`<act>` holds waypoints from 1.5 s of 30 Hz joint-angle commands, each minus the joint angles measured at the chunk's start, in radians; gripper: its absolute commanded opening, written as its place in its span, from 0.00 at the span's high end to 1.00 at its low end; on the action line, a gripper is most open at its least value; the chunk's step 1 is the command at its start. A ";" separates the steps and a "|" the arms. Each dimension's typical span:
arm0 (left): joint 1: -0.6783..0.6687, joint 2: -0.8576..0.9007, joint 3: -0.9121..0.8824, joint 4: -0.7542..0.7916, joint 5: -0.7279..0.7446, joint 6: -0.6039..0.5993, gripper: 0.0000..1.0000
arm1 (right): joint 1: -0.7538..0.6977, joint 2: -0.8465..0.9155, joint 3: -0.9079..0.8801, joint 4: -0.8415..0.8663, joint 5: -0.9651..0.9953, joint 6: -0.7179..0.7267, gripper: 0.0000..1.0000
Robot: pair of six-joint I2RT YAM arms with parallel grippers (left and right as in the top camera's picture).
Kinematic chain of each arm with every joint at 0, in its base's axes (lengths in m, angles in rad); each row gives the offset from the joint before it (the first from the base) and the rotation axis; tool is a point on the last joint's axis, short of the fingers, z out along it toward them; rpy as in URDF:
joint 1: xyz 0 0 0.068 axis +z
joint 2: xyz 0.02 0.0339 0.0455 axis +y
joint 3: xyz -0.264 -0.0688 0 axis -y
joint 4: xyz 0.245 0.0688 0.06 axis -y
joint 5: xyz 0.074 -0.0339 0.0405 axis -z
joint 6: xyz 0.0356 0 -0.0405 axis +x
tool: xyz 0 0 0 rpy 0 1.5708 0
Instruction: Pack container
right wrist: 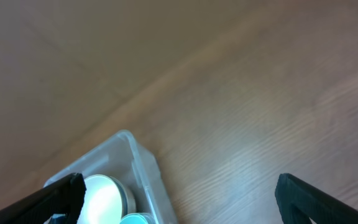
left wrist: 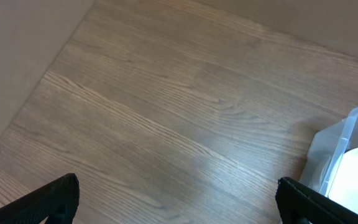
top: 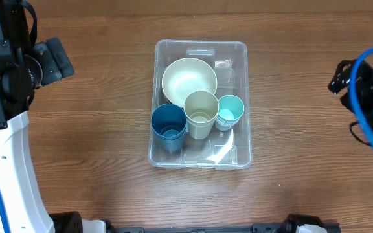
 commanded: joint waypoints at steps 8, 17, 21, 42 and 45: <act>0.002 -0.010 0.018 0.003 0.005 -0.014 0.00 | 0.008 -0.482 -0.705 0.301 -0.136 -0.266 0.00; 0.002 -0.010 0.018 0.003 0.005 -0.014 0.00 | 0.008 -0.856 -1.273 0.522 -0.278 -0.266 0.00; 0.002 -0.010 0.018 0.003 0.005 -0.014 0.00 | 0.008 -0.960 -1.345 0.526 -0.273 -0.266 0.00; 0.002 -0.010 0.018 0.003 0.005 -0.014 0.00 | 0.008 -1.067 -1.484 0.525 -0.251 -0.266 0.00; 0.002 -0.010 0.018 0.003 0.005 -0.014 0.00 | 0.008 -1.067 -1.484 0.525 -0.251 -0.266 0.00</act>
